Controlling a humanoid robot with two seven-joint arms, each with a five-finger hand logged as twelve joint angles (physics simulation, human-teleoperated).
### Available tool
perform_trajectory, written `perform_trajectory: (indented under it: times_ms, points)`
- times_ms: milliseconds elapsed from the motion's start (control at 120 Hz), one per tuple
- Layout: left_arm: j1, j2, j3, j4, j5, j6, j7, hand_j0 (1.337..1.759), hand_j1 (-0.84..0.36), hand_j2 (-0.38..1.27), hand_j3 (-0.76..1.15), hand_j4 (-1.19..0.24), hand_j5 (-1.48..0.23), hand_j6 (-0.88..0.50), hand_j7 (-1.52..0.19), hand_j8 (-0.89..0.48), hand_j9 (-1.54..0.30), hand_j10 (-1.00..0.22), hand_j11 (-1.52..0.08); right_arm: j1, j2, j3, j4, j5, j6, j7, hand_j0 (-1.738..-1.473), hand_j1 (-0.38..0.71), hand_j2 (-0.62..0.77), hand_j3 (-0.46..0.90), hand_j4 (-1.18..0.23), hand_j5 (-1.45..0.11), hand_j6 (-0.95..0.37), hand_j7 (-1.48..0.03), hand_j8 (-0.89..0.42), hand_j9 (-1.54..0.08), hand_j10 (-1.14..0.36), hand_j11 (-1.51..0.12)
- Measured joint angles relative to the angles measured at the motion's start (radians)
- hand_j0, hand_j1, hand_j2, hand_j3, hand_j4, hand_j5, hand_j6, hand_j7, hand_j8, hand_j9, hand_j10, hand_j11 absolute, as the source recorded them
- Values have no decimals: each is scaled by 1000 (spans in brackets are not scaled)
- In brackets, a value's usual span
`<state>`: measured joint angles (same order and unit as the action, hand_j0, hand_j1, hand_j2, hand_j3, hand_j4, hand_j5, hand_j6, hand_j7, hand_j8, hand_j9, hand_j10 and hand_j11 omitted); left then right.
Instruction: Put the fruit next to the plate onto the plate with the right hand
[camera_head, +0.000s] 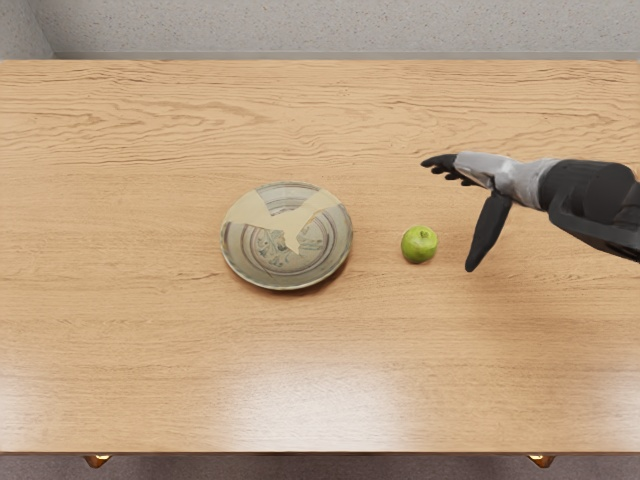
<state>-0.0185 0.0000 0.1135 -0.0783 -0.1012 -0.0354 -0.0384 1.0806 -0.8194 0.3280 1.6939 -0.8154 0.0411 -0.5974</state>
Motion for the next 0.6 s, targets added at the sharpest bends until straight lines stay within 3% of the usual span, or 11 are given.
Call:
perform_trajectory:
  times_ms: [158, 375, 600]
  points:
    - [0, 0, 0, 0, 0, 0, 0, 1658, 73, 46, 0, -230, -299, -231, -299, -230, -299, -230, -299, 16, 55, -57, -10, -57, -28, -11, -1658, -272, -11, 0, -70, -86, -71, -85, -70, -86, -69, -85]
    - [0, 0, 0, 0, 0, 0, 0, 1658, 74, 46, 0, -230, -299, -231, -299, -230, -299, -230, -299, 15, 170, -70, -87, -91, -43, -13, -1658, -267, -12, 0, -73, -91, -75, -90, -73, -91, -72, -91]
    - [0, 0, 0, 0, 0, 0, 0, 1658, 74, 46, 0, -230, -299, -231, -299, -230, -299, -230, -299, -12, 199, -74, -106, -125, -51, -13, -1658, -277, -11, 0, -64, -80, -66, -79, -65, -80, -64, -80]
